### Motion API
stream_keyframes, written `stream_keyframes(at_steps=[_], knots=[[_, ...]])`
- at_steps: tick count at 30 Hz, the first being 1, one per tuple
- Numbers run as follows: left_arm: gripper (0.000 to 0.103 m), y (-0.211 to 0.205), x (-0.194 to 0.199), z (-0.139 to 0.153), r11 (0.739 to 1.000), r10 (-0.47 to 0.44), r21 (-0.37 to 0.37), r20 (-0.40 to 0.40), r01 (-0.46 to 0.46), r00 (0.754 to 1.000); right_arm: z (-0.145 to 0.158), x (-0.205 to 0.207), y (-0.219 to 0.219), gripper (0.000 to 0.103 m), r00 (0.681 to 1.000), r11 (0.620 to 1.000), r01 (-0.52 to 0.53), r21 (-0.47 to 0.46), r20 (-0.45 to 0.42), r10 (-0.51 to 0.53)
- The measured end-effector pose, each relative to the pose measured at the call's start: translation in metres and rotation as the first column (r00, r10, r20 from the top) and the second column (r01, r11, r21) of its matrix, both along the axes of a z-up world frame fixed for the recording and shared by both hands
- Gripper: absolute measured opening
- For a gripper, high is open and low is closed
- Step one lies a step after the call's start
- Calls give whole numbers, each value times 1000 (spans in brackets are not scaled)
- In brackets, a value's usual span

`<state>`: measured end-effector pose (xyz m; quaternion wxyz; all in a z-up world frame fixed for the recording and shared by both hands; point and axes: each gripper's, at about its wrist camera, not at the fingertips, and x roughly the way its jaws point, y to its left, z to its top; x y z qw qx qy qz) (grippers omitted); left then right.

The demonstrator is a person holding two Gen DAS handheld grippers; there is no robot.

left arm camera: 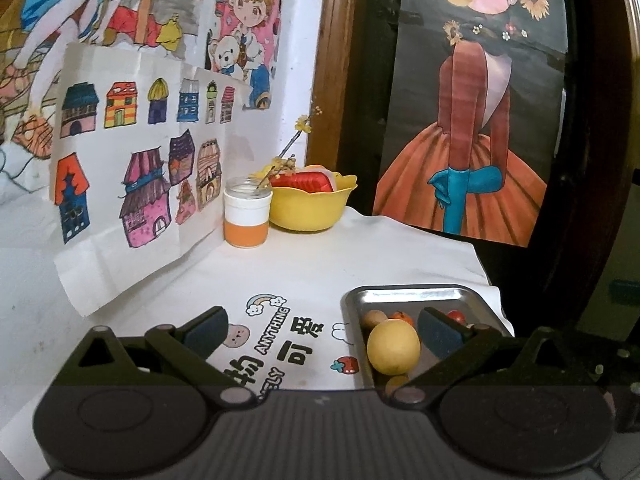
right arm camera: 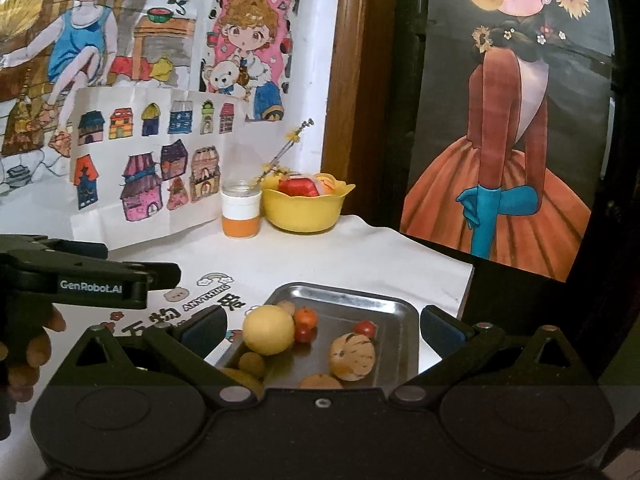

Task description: Organize fruits

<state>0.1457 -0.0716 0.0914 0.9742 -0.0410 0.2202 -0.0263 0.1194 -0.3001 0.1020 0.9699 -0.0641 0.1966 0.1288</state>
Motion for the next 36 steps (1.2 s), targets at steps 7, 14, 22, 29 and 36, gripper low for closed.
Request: stream_keyframes(at_steps=[7, 14, 22, 29, 36], knots=[[103, 3, -10, -6, 1000, 14, -2, 37, -14, 999, -5, -12, 8, 102, 999, 1000, 20, 2, 32, -20], [103, 7, -18, -12, 1000, 21, -5, 52, -21, 998, -10, -23, 13, 102, 997, 999, 46, 7, 62, -46], [103, 16, -26, -20, 999, 42, -21, 41, -42, 998, -14, -33, 15, 102, 995, 998, 61, 28, 75, -63], [103, 22, -35, -25, 998, 51, -28, 36, -50, 998, -18, -42, 18, 102, 996, 997, 58, 41, 70, -61], [103, 25, -44, -29, 998, 60, -34, 30, -59, 998, -21, -53, 23, 102, 996, 997, 54, 52, 65, -58]])
